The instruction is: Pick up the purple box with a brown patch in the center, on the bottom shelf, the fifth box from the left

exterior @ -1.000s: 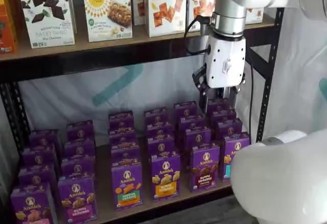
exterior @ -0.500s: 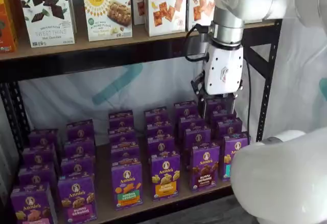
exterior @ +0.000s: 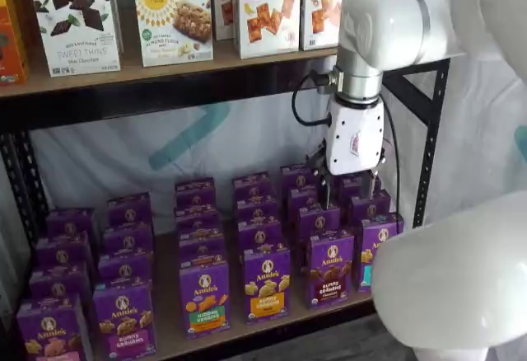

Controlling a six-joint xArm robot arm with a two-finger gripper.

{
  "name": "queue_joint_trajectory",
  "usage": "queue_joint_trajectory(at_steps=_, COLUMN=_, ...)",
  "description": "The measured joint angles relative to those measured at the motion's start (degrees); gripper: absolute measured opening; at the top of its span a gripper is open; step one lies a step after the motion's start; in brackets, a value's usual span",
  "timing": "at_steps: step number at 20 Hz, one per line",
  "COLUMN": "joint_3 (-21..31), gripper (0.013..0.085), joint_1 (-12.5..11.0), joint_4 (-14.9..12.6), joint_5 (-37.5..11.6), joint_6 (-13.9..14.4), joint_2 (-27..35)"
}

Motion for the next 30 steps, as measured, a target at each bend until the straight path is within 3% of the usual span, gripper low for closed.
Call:
queue_joint_trajectory(at_steps=12, joint_3=2.0, gripper=0.0850, joint_1=-3.2, joint_4=-1.0, joint_5=-16.9, joint_6=-2.9, joint_2=15.4)
queue_joint_trajectory(at_steps=18, joint_3=2.1, gripper=0.0850, joint_1=-4.9, joint_4=0.5, joint_5=-28.8, joint_6=-6.0, joint_2=26.2)
queue_joint_trajectory(at_steps=21, joint_3=2.3, gripper=0.0850, joint_1=-5.3, joint_4=-0.8, joint_5=-35.0, joint_6=-5.5, joint_2=30.9)
queue_joint_trajectory(at_steps=30, joint_3=-2.9, gripper=0.0850, joint_1=-6.9, joint_4=0.8, joint_5=-47.6, joint_6=-8.8, joint_2=48.2)
